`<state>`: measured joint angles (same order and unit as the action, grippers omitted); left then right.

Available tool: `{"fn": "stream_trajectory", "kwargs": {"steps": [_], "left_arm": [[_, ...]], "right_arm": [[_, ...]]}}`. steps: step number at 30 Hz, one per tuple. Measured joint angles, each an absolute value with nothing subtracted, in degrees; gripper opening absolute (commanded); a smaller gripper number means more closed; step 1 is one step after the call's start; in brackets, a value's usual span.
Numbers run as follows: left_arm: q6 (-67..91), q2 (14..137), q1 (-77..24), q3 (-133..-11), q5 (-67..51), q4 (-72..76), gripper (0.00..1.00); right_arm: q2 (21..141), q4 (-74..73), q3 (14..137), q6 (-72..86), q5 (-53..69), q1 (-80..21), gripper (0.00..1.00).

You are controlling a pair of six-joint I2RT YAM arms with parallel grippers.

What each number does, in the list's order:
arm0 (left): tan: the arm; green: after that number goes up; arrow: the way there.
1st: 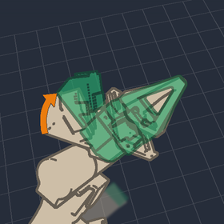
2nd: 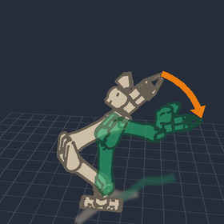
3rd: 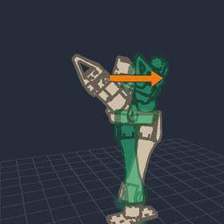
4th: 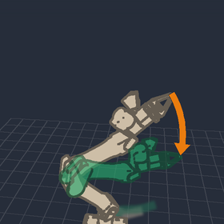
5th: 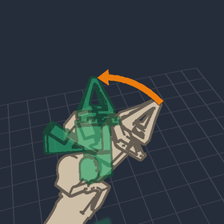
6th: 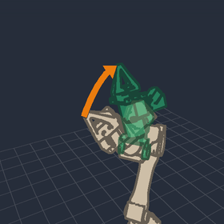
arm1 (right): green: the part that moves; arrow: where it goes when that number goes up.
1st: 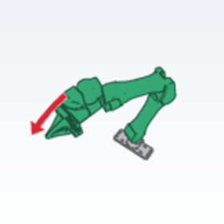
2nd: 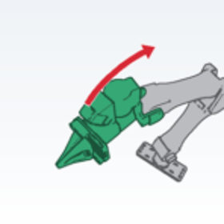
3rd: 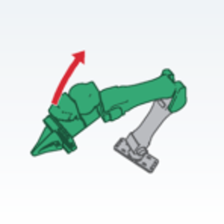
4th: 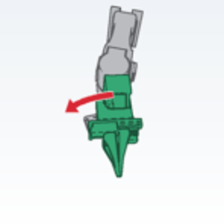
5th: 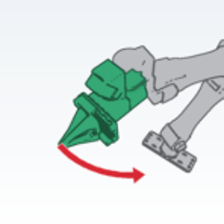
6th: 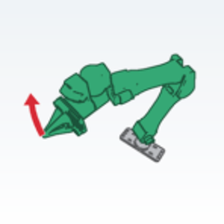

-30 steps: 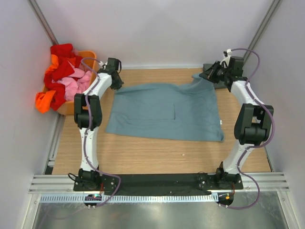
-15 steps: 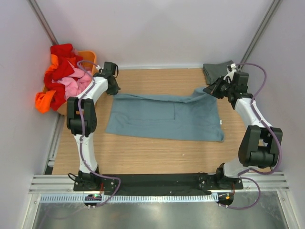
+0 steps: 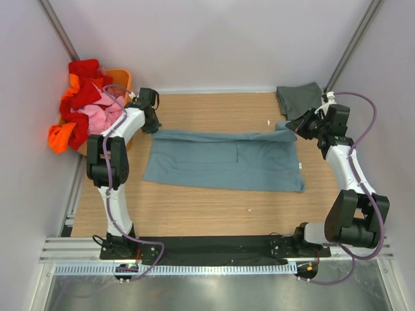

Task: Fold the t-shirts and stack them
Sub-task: Fold the tshirt

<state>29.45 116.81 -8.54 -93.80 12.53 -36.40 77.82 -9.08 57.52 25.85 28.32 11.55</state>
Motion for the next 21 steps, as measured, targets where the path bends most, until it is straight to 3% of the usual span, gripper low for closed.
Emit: {"fn": "stream_trajectory", "kwargs": {"steps": [7, 9, 10, 11, 14, 21], "left_arm": [[29.45, 116.44, -8.54, -92.18, 12.53, -36.25, 0.0], [29.41, 116.14, -8.54, -91.5, 12.51, -36.23, 0.14], [29.28, 115.87, -8.54, -91.13, 12.47, -36.38, 0.4], [28.91, 115.57, -8.54, -90.83, 12.56, -36.67, 0.57], [29.41, 113.27, -8.49, -88.99, 12.99, -37.3, 0.8], [29.82, 103.83, -8.45, -84.97, 14.13, -38.76, 0.8]], "right_arm": [[76.18, -9.34, 54.65, 25.87, 27.99, 11.55, 0.01], [75.61, -9.56, 53.8, 25.96, 27.31, 11.53, 0.01], [75.24, -9.69, 53.41, 26.02, 26.85, 11.55, 0.01], [74.65, -9.89, 52.82, 26.24, 26.02, 11.55, 0.01], [72.58, -10.7, 50.52, 26.81, 23.79, 11.55, 0.01], [71.64, -11.44, 47.35, 27.05, 23.7, 11.75, 0.01]]}}
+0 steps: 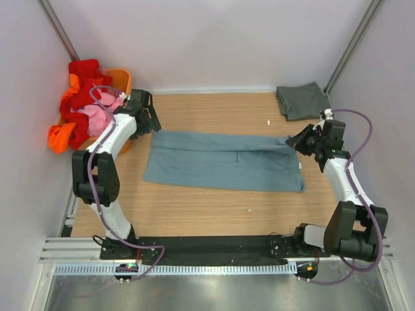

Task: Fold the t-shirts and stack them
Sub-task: Fold the tshirt

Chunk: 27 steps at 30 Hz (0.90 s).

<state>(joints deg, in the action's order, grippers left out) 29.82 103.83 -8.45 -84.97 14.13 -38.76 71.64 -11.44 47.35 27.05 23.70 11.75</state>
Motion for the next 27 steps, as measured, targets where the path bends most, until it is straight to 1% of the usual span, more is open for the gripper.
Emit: {"fn": "stream_trajectory", "kwargs": {"steps": [4, 6, 7, 8, 9, 10, 13, 18, 20, 22, 27], "left_arm": [[29.87, 99.72, -8.45, -84.88, 14.09, -39.27, 0.79], [29.91, 97.97, -8.45, -84.23, 13.96, -39.35, 0.79], [29.93, 96.86, -8.45, -83.53, 13.91, -39.44, 0.79], [29.98, 95.61, -8.45, -82.54, 13.91, -39.42, 0.79], [29.98, 94.3, -8.45, -81.38, 13.91, -39.51, 0.79], [29.98, 93.17, -8.45, -80.44, 13.91, -39.75, 0.79], [29.98, 89.27, -8.45, -77.08, 13.89, -40.23, 0.8], [30.02, 84.12, -8.47, -72.86, 13.78, -40.64, 0.79], [30.13, 83.22, -8.51, -72.07, 13.23, -40.56, 0.77], [30.35, 83.07, -8.67, -71.72, 12.29, -40.58, 0.76], [29.78, 81.28, -10.72, -69.97, 10.44, -40.82, 0.75]], "right_arm": [[71.0, -11.35, 45.39, 27.22, 24.4, 11.75, 0.01], [68.99, -11.49, 43.16, 27.55, 23.83, 11.75, 0.05], [67.46, -12.08, 41.82, 27.9, 23.2, 11.75, 0.21], [65.73, -12.34, 40.34, 28.8, 22.17, 11.75, 0.44], [63.9, -12.56, 38.76, 29.69, 20.97, 11.75, 0.63], [62.28, -12.88, 37.39, 30.52, 19.64, 11.75, 0.77], [59.0, -14.39, 33.82, 32.18, 14.98, 11.75, 0.81], [59.02, -16.75, 32.47, 35.03, 10.85, 11.75, 0.8], [59.75, -15.62, 32.58, 36.18, 11.64, 11.73, 0.78], [61.65, -14.31, 33.34, 36.77, 12.88, 11.42, 0.74], [70.83, -13.08, 39.86, 35.86, 15.11, 8.82, 0.64]]}}
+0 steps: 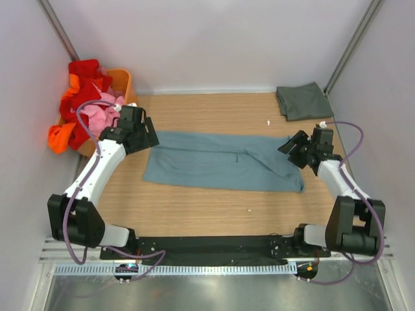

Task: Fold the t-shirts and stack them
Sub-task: Fold the tshirt

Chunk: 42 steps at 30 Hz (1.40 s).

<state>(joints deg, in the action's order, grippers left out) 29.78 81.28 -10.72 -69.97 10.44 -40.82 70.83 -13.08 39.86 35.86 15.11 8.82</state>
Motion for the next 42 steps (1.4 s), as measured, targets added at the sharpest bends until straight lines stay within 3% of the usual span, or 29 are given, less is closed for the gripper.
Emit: {"fn": "stream_trajectory", "kwargs": {"steps": [13, 21, 31, 36, 40, 42], "left_arm": [[25.47, 56.49, -11.97, -54.57, 11.05, -44.51, 0.77], [24.95, 58.52, -12.47, -53.12, 10.48, -44.23, 0.74], [24.82, 58.98, -12.51, -53.12, 9.8, -44.1, 0.75], [24.82, 58.85, -12.53, -53.12, 9.78, -44.01, 0.75], [24.82, 58.85, -12.53, -53.12, 9.78, -43.99, 0.75], [24.8, 58.85, -12.53, -53.12, 9.76, -43.99, 0.75]], "right_arm": [[97.36, -17.5, 66.81, 25.71, 8.23, -0.25, 0.59], [104.95, -23.4, 73.43, 22.39, 0.43, -6.61, 0.58], [109.54, -27.81, 76.05, 22.15, -5.08, -7.18, 0.52], [110.26, -28.36, 76.79, 22.13, -5.69, -7.46, 0.42], [110.89, -28.58, 77.65, 22.06, -5.98, -7.92, 0.3], [111.18, -28.64, 78.02, 21.98, -6.07, -8.21, 0.19]]}}
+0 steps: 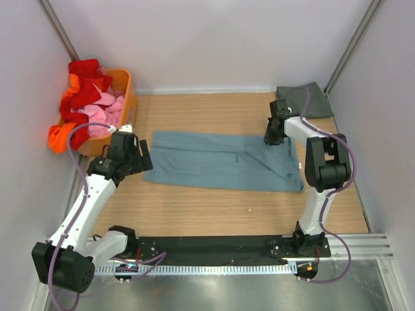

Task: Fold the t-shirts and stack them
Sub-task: Fold the tshirt

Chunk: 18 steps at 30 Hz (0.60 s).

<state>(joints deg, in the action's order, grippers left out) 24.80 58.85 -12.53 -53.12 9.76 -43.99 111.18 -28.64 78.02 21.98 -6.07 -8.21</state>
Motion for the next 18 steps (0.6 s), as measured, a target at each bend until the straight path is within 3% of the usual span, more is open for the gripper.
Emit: {"fn": "stream_trajectory", "kwargs": {"steps": [7, 18], "left_arm": [[24.82, 58.85, -12.53, -53.12, 9.78, -44.01, 0.75], [24.8, 58.85, -12.53, -53.12, 9.78, -43.99, 0.75]], "right_arm": [[111.28, -28.93, 78.22, 21.74, -6.13, -8.58, 0.02], [110.48, -30.33, 78.22, 21.71, -6.13, -9.52, 0.01]]}}
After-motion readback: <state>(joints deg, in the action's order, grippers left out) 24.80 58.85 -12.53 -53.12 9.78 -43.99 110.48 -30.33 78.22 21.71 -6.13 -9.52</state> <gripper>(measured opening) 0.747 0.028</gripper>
